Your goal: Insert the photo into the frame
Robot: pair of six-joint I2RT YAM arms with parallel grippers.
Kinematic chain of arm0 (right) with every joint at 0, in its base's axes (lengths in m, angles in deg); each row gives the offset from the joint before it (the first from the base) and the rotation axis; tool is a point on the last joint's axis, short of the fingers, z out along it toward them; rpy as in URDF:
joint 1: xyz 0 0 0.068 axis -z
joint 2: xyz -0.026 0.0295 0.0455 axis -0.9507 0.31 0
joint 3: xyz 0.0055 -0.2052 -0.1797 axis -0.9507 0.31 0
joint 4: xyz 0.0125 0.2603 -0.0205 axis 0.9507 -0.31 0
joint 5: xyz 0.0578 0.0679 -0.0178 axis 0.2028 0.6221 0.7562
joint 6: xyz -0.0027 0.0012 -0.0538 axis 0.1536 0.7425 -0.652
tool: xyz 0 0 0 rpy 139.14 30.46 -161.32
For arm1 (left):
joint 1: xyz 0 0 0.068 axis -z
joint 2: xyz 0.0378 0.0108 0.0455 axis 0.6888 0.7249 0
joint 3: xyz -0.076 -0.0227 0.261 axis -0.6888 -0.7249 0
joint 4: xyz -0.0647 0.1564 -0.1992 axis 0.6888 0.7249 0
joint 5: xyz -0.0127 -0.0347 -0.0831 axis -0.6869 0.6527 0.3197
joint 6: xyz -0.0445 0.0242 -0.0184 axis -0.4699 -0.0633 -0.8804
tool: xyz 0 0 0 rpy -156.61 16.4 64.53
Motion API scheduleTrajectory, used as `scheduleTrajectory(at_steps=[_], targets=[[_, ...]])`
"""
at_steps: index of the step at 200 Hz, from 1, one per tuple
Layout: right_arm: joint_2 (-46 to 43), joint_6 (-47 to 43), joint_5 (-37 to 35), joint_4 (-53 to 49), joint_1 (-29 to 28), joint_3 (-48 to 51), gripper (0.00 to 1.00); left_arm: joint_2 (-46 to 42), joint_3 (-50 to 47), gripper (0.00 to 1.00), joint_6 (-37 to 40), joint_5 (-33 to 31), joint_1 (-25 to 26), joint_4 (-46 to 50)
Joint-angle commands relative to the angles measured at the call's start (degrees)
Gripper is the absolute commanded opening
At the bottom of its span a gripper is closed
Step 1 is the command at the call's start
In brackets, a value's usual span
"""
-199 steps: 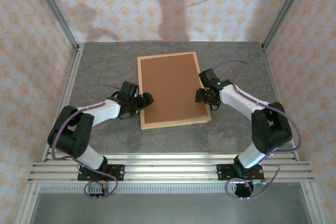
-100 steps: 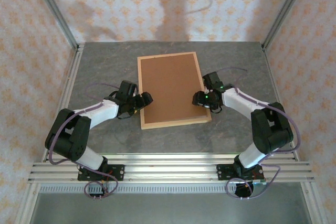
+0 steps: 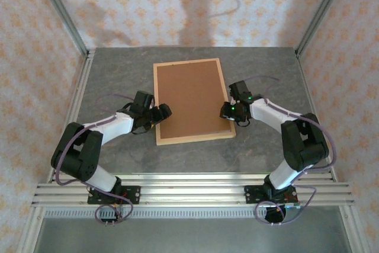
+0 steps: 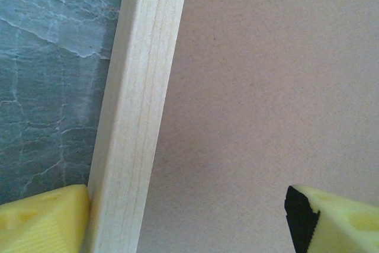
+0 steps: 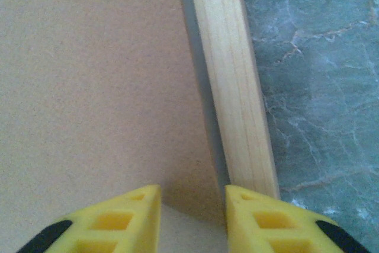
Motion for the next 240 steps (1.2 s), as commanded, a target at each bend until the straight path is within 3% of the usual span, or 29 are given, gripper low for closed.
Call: scheduleTrajectory(at_steps=[1,22,66,116,173,201,240], targets=[[1.6,0.0,-0.7,3.5,-0.4,-2.7,0.39,0.6,0.0,0.84,0.3,1.9,0.5,-0.6],[1.2,0.4,-1.8,3.8,-0.4,-1.8,0.53,0.3,0.0,0.84,0.5,1.5,0.4,-0.2],[-3.0,-0.5,-7.2,1.6,-0.4,-1.1,0.72,0.3,0.8,0.86,0.8,0.9,0.5,0.6],[-4.9,-1.4,-16.4,-1.8,-0.3,-0.7,0.78,-0.6,2.5,0.86,2.9,-1.7,0.1,3.6],[0.7,-4.6,-11.7,1.7,0.4,-1.8,0.7,1.7,8.4,0.82,12.0,-10.3,-1.6,12.6],[4.3,-5.0,-7.8,3.6,1.6,-3.4,0.62,5.3,11.1,0.67,13.1,-8.0,-4.8,11.8],[6.7,-4.5,-5.7,4.5,2.2,-3.3,0.45,10.5,13.8,0.6,14.6,-4.3,-4.9,11.2]])
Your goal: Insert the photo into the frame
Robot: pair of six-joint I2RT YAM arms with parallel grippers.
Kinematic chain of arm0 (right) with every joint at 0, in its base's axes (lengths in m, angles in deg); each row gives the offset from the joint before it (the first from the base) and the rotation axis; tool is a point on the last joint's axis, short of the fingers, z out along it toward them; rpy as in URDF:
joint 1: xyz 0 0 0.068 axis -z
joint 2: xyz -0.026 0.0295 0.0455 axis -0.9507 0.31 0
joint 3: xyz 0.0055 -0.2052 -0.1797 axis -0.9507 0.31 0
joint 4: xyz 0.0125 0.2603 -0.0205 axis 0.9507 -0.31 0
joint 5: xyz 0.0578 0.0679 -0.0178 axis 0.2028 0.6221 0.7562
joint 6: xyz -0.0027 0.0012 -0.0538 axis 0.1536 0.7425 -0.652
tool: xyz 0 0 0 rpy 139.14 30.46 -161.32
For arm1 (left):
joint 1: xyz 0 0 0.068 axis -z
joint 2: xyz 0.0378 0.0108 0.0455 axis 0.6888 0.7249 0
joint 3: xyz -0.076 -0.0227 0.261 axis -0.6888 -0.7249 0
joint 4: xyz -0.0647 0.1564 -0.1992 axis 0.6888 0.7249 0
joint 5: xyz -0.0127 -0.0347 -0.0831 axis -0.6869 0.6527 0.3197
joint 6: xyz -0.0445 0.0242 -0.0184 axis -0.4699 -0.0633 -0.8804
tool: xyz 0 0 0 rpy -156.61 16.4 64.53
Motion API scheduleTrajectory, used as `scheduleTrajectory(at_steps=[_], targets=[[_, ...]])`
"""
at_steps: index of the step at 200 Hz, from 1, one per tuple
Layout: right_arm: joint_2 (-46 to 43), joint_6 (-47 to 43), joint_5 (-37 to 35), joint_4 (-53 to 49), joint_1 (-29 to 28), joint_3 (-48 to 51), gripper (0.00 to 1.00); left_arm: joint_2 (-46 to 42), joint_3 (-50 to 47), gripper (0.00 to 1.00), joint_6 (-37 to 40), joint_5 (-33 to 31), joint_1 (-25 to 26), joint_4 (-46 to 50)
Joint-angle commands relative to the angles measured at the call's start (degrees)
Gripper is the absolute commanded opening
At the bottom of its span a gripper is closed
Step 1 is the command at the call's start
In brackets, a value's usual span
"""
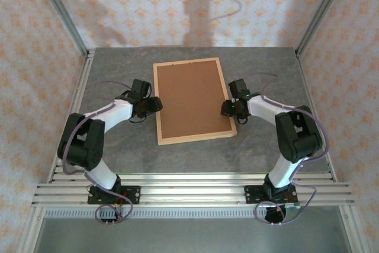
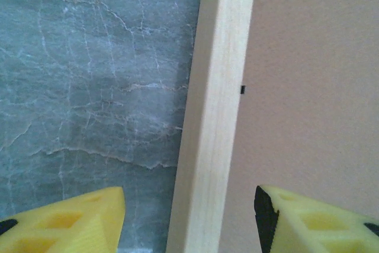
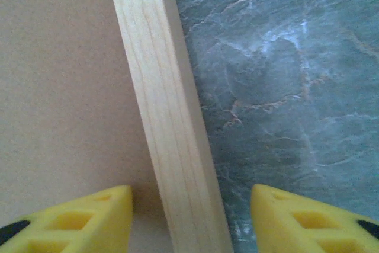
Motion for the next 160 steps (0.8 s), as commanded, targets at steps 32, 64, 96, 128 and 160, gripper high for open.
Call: scheduleTrajectory(at_steps=[32,64,96,128,160], targets=[[1.0,0.6,3.1,1.8,0.7,0.3,0.29,5.7,2.4,0.56,3.1,3.9,0.5,1.9],[-1.3,2.0,5.4,1.9,0.7,3.2,0.21,5.4,0.2,0.42,3.1,4.0,1.2,1.3],[-5.0,4.0,8.7,1.4,0.7,7.5,0.2,3.2,-3.0,0.34,2.9,4.2,3.2,0.7],[-10.4,5.5,10.2,-1.3,0.7,11.7,0.2,0.6,-6.6,0.34,0.8,4.1,5.6,0.3],[-15.4,5.8,8.9,-5.5,0.7,11.7,0.29,-3.0,-8.5,0.42,-1.1,3.4,6.6,0.3]])
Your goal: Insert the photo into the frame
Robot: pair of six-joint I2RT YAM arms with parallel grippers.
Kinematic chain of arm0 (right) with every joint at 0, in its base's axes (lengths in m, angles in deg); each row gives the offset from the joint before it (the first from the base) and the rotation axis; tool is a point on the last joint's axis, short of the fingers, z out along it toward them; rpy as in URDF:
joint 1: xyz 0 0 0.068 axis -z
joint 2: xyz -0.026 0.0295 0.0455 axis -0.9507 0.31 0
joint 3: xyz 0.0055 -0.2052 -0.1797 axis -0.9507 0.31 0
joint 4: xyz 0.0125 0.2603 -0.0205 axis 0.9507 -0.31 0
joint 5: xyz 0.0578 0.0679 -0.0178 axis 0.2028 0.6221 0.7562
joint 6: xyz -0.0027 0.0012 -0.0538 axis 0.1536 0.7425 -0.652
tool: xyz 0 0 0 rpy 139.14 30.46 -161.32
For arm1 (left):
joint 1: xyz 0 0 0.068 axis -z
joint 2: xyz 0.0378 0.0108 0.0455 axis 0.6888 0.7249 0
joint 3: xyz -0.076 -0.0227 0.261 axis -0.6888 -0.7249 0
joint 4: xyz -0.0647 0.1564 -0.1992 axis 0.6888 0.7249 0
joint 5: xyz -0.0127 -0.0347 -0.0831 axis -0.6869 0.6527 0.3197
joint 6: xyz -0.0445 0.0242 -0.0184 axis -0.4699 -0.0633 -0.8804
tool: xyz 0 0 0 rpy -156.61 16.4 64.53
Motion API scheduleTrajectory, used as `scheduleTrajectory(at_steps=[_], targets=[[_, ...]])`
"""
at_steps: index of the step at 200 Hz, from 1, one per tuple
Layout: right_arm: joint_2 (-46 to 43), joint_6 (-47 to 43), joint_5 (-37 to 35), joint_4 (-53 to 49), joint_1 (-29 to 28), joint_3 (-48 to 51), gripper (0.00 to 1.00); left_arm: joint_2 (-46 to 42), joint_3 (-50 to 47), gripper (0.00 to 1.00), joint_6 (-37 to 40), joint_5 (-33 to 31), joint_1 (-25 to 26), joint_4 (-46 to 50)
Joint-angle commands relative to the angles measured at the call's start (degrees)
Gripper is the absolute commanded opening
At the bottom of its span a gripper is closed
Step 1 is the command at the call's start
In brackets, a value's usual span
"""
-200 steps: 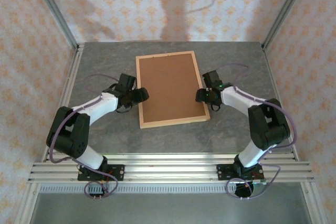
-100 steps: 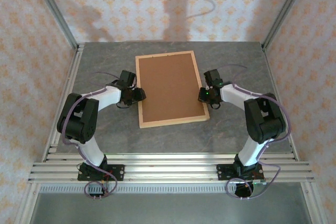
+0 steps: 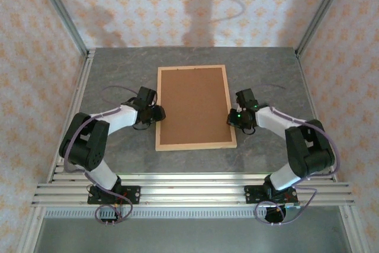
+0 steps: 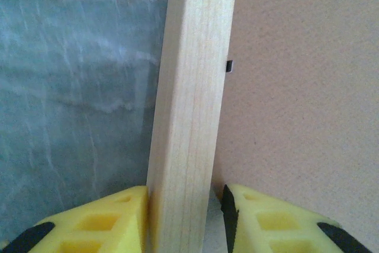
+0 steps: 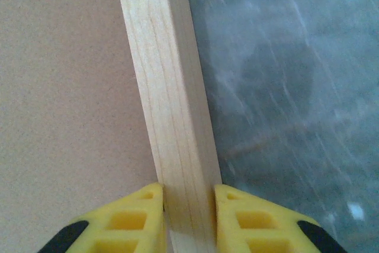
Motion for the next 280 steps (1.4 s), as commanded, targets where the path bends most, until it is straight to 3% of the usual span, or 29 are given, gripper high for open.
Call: scheduleTrajectory(at_steps=[1,24,46,71,90,124,178,239,280], targets=[[-3.9,1.8,1.9,-4.9,-0.4,-0.6,0.3,-1.7,-2.3,0.42,-1.8,1.3,1.7,4.2],[-2.8,0.6,1.0,-7.7,-0.4,-5.8,0.37,-2.4,1.1,0.54,0.2,-2.7,1.5,8.1],[-0.3,-2.4,-1.7,-9.5,-0.3,-11.9,0.39,-1.6,5.6,0.74,2.3,-5.7,0.7,11.5],[3.7,-6.1,-4.4,-9.6,0.1,-18.6,0.41,-0.3,8.3,0.78,3.7,-6.1,-0.9,11.0],[9.1,-8.8,-4.9,-11.2,1.2,-25.0,0.42,1.2,9.6,0.76,4.2,-5.6,-1.9,10.6],[19.6,-11.9,-3.1,-15.2,3.9,-36.7,0.41,4.1,10.7,0.62,5.5,-5.1,-2.1,10.5],[31.3,-13.9,-2.5,-21.1,7.4,-50.2,0.41,5.6,10.0,0.58,6.6,-3.7,-2.0,10.6],[38.6,-15.7,-3.8,-24.6,7.4,-59.0,0.41,6.8,8.8,0.45,6.6,-3.7,-2.0,10.3],[41.8,-16.2,-4.7,-25.8,7.4,-62.5,0.41,7.4,8.0,0.43,6.5,-3.7,-1.9,10.1]])
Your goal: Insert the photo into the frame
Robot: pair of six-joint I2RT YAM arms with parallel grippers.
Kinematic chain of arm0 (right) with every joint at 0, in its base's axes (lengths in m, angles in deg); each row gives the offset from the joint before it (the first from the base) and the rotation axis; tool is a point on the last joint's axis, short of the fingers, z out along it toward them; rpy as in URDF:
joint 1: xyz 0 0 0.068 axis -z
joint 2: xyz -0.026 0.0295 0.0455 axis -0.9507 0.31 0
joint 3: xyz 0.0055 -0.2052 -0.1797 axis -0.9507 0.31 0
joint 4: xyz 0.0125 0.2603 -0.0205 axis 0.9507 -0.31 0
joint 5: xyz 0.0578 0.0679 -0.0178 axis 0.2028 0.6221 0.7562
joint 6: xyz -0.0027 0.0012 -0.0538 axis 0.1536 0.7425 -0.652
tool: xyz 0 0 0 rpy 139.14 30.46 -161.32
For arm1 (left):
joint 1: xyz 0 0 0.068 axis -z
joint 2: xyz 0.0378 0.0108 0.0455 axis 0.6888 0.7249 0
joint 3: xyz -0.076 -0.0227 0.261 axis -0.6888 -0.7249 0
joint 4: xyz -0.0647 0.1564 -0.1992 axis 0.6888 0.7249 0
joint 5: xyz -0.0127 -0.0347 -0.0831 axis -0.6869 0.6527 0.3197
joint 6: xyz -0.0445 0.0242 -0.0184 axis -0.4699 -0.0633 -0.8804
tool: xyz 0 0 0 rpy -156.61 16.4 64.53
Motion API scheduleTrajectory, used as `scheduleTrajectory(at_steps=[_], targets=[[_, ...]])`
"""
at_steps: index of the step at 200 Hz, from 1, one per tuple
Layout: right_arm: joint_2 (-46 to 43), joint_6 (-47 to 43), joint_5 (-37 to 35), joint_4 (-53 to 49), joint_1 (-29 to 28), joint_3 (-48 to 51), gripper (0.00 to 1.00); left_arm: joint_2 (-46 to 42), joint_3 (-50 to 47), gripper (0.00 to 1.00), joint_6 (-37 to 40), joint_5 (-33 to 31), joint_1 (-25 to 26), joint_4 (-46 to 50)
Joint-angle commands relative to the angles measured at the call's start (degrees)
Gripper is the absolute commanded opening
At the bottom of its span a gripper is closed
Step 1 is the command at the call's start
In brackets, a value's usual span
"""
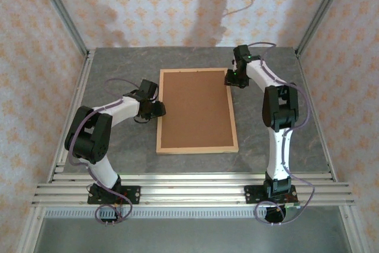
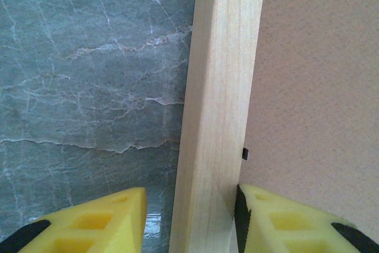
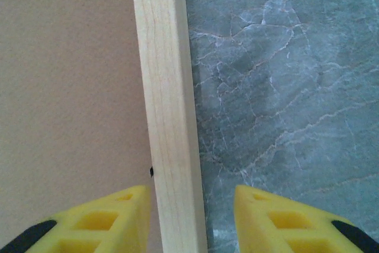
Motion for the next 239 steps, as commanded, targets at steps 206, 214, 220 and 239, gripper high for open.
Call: scheduleTrajectory(at_steps=[206,214,220,239], targets=[[14.2,-0.2,-0.5,-10.5,-5.1,-7.0,0.48,6.1,1.7,0.43,1.2,-1.1,3.4,2.3],[14.6,-0.1,-0.1,-10.6,-5.2,-7.0,0.48,6.1,1.8,0.43,1.1,-1.1,3.5,2.3],[14.8,0.0,0.2,-10.6,-5.3,-6.8,0.48,6.1,1.8,0.43,1.1,-1.2,3.5,2.2],[15.6,0.4,0.8,-10.3,-5.6,-6.3,0.48,6.1,1.8,0.42,0.9,-1.0,3.7,2.2]])
